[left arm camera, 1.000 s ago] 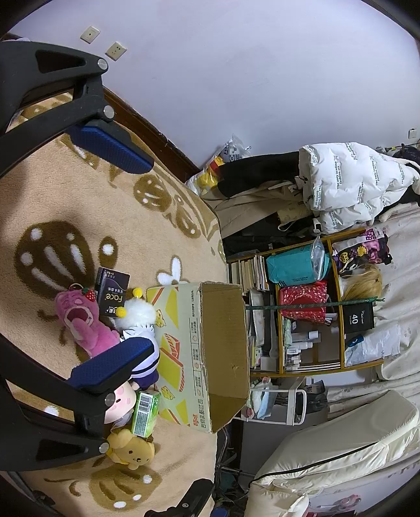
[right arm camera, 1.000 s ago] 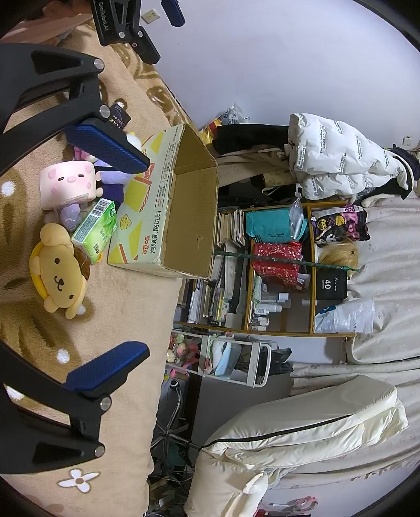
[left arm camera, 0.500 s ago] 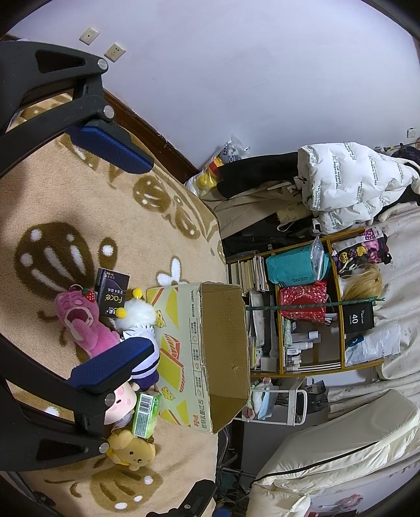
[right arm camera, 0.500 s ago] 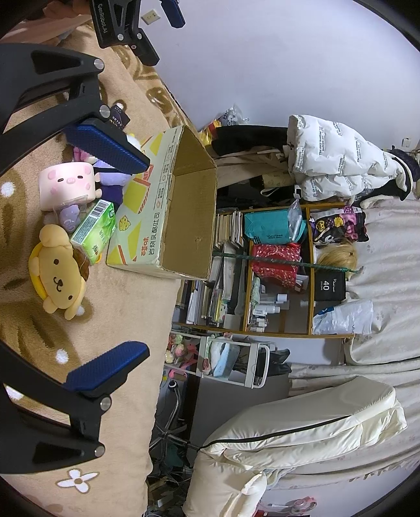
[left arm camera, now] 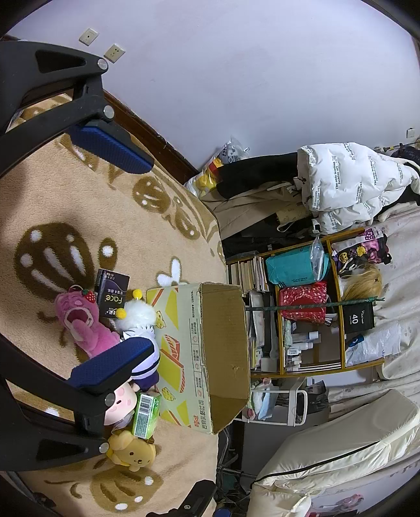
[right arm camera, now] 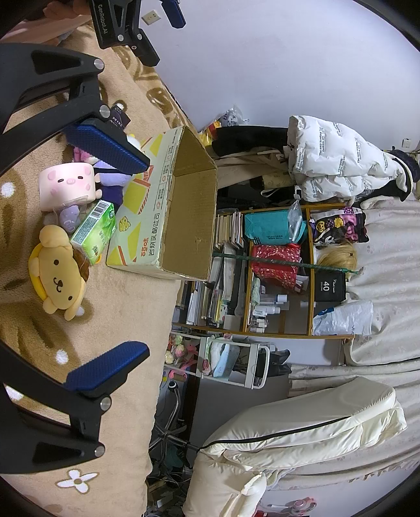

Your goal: Organize soft objects

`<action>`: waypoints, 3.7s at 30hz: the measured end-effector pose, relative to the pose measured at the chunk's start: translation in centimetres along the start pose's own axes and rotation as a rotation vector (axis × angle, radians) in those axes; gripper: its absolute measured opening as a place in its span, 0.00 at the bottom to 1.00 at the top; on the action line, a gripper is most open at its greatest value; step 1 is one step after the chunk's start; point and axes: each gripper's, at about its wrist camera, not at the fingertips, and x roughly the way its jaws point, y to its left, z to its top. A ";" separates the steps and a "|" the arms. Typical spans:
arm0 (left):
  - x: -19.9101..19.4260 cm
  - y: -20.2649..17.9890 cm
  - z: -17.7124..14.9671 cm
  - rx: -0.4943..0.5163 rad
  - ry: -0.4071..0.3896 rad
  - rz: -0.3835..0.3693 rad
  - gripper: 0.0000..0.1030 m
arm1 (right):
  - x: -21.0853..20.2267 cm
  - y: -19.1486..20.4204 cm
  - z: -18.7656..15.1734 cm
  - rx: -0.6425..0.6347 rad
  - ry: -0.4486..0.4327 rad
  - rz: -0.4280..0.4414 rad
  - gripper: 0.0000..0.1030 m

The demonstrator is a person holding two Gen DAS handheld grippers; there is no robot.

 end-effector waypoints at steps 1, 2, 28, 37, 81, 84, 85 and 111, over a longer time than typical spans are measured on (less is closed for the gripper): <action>0.0 0.0 0.0 0.000 0.000 -0.001 0.97 | 0.0 0.0 0.0 0.000 -0.001 -0.001 1.00; 0.1 0.0 0.0 0.001 0.001 0.001 0.97 | 0.0 0.1 0.0 -0.001 -0.001 -0.002 1.00; 1.8 0.9 0.2 -0.007 0.057 -0.025 0.97 | 0.3 -0.1 0.2 0.004 -0.001 -0.002 1.00; 4.1 0.5 0.8 -0.024 0.131 -0.096 0.97 | 2.3 0.7 -0.1 0.024 0.064 0.003 1.00; 13.6 -8.5 -5.4 0.241 0.551 -0.139 0.82 | 13.8 -2.6 -7.7 0.135 0.670 0.025 0.85; 13.5 -8.4 -5.4 0.232 0.553 -0.145 0.80 | 13.9 -2.5 -7.7 0.115 0.667 0.021 0.84; 13.5 -8.3 -5.4 0.228 0.555 -0.146 0.80 | 13.9 -2.4 -7.7 0.112 0.666 0.022 0.84; 8.7 -2.4 -2.8 0.014 0.380 -0.129 0.76 | 5.8 -2.2 -3.4 0.147 0.374 -0.002 0.80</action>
